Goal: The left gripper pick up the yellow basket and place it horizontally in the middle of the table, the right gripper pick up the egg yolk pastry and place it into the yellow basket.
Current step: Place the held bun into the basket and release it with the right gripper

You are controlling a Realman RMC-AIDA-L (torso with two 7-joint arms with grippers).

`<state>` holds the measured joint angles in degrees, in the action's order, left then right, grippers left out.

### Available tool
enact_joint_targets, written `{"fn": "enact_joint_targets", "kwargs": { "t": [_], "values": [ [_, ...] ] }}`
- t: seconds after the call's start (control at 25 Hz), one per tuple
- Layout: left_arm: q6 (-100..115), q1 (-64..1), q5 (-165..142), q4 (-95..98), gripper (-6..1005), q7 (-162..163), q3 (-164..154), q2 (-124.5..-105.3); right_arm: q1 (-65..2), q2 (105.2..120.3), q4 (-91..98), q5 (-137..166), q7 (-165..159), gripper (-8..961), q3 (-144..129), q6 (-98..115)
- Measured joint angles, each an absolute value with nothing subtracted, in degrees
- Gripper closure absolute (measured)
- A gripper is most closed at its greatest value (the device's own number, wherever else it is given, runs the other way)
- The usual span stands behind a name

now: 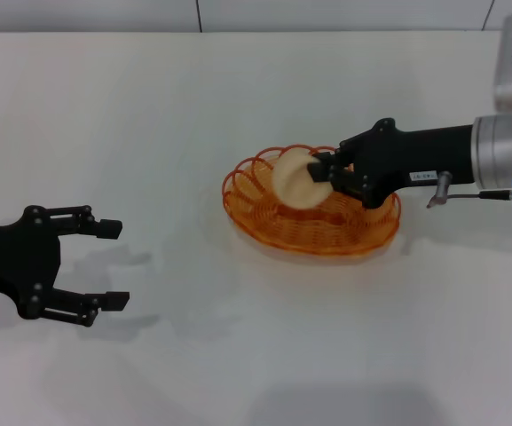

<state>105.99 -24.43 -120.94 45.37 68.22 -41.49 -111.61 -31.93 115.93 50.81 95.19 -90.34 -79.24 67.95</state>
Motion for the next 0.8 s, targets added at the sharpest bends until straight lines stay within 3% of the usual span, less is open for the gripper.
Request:
{"fn": "enact_joint_targets", "kwargs": {
  "t": [0.24,0.68,0.8],
  "values": [
    [105.89,-24.42,-120.95,45.35,109,68.28,-41.42,-111.62,-31.51,115.90,50.94,95.31,-90.30,846,-83.18,63.59],
    [105.87,-24.09,-120.94,45.50,109,68.16,-40.95,-111.62,-28.43,115.26,54.61,95.14,-89.35,399,-78.59,71.68],
    [105.82,-24.03,-120.91,45.50,110,68.00,-40.89,-111.62,-27.16,115.16,54.71,95.45,-87.41,329,-72.75,78.53]
  ]
}}
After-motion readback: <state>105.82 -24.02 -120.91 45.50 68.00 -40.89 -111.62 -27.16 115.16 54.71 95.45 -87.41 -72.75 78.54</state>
